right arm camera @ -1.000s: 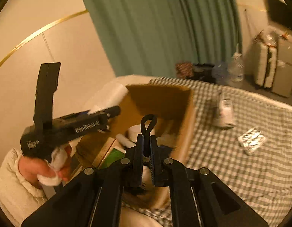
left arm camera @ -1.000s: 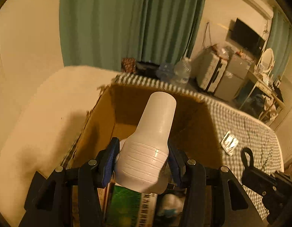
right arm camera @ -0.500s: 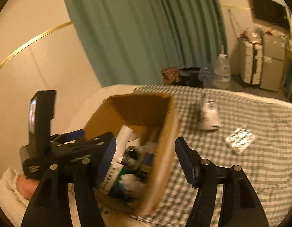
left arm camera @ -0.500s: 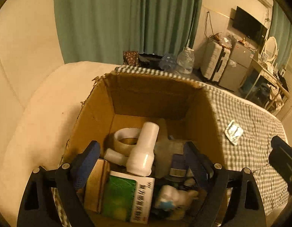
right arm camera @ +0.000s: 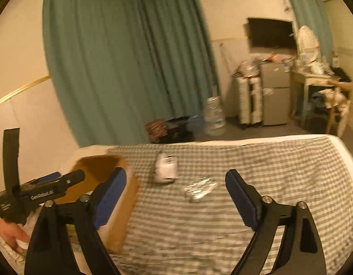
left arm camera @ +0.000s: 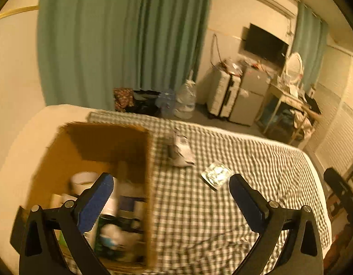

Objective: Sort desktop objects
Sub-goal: 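Open both grippers over the box and move them back over the bed, then grasp the printed snack bag with the left gripper while the right gripper grasps the foil blister pack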

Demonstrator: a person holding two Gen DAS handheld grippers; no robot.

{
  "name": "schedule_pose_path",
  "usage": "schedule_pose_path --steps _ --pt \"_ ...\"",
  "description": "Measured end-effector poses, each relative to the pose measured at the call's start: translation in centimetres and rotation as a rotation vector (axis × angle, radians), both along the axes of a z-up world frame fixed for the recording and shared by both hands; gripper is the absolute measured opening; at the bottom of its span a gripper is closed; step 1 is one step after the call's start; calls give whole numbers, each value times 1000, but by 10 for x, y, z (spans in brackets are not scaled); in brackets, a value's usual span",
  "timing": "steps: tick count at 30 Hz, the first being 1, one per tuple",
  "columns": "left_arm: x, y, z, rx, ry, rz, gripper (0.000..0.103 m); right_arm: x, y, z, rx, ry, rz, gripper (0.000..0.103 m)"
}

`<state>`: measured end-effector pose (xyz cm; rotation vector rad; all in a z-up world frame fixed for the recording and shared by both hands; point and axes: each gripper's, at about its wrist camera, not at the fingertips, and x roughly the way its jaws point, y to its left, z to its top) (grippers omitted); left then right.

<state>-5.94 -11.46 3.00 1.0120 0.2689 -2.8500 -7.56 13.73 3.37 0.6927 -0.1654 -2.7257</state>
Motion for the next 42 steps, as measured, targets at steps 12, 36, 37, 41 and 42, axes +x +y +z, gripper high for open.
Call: schedule_pose_path --steps 12,36,37,41,42 --pt "-37 53 -94 26 -81 106 103 -32 68 -102 -38 -139 -106 94" --pt "-215 36 -181 21 -143 111 103 -78 51 -170 -18 -268 -94 94" --pt "-217 29 -183 35 -137 118 103 -84 45 -170 -18 -272 -86 94" --pt "-224 2 -198 121 -244 153 55 -112 16 -177 -33 -287 -58 94" --pt "-224 -4 -199 145 -241 157 46 -123 4 -182 -27 -303 -49 94"
